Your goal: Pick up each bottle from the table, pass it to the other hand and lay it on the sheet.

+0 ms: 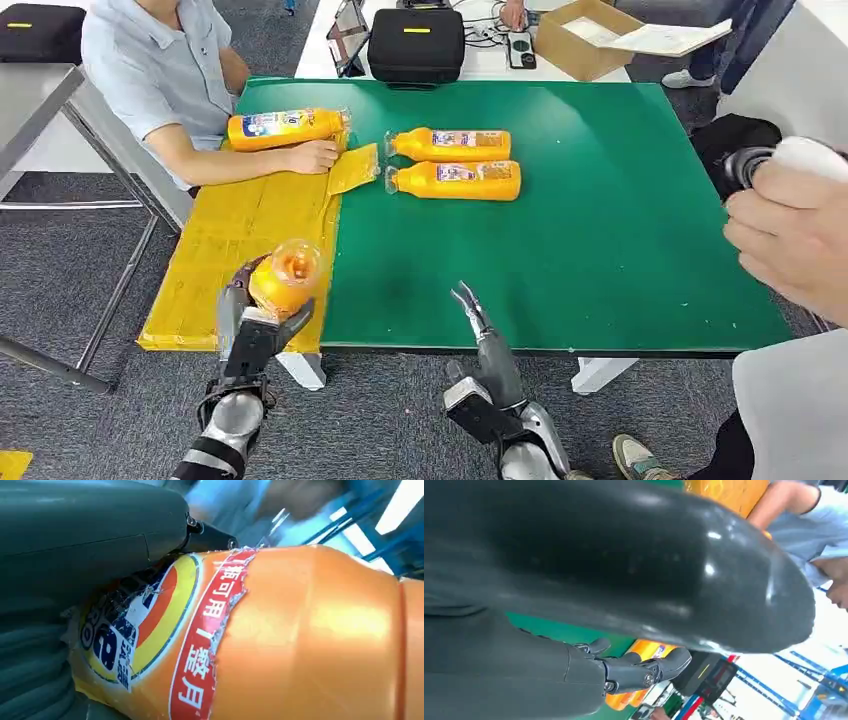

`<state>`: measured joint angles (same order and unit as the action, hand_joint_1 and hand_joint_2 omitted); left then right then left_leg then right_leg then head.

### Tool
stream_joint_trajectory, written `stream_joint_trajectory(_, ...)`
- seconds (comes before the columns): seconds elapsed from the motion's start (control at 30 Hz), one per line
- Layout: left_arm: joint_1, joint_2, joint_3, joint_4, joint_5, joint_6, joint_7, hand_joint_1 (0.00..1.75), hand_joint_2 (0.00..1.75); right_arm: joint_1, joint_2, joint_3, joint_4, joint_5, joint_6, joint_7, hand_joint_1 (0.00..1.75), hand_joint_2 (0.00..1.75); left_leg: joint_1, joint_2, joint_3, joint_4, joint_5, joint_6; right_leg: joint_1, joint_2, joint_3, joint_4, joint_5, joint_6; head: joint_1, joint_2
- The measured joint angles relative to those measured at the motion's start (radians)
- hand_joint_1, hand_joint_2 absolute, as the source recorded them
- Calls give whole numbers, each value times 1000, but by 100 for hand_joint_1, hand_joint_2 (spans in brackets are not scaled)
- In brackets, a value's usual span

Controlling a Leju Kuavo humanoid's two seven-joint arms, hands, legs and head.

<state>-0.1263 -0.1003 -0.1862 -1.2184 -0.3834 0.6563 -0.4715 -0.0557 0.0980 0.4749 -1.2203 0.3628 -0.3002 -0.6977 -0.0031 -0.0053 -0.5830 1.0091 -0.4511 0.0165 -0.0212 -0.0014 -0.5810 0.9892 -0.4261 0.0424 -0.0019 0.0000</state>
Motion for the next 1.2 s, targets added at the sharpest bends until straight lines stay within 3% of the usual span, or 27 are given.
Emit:
stream_joint_trajectory(0.23, -101, -7, 12, 153, -359, 35, 74, 175, 175, -1, -7, 0, -8, -26, -37, 0, 0, 0, 0, 0, 0, 0, 0, 0, 0, 0, 0, 0, 0, 0, 0, 0)
stream_joint_trajectory(0.5, -221, -20, 42, 376, -446, 38, 124, 175, 175, -5, -20, 3, -30, -36, -44, 0, 0, 0, 0, 1, 0, 0, 0, 0, 0, 0, 0, 0, 0, 0, 0, 0)
stream_joint_trajectory(0.73, -327, -18, 97, 594, -624, 31, 267, 175, 175, -21, -21, 13, -31, -37, -17, 0, 0, 0, 0, 0, 0, 0, 0, 0, 0, 0, 1, 0, 0, 0, 0, 0)
stream_joint_trajectory(0.9, -395, 0, 96, 720, -690, -52, 406, 175, 175, -22, -2, 30, -30, -19, 8, 0, 0, 0, 0, 0, 4, 0, 0, 0, 0, 0, 4, 0, 0, 0, 0, 0)
stream_joint_trajectory(1.2, -434, 17, 93, 792, -701, -67, 423, 175, 175, -22, 11, 36, -30, -18, 11, 0, 0, 0, 0, 2, 9, -1, 0, -1, 1, 1, 9, 1, 0, 0, 0, 0)
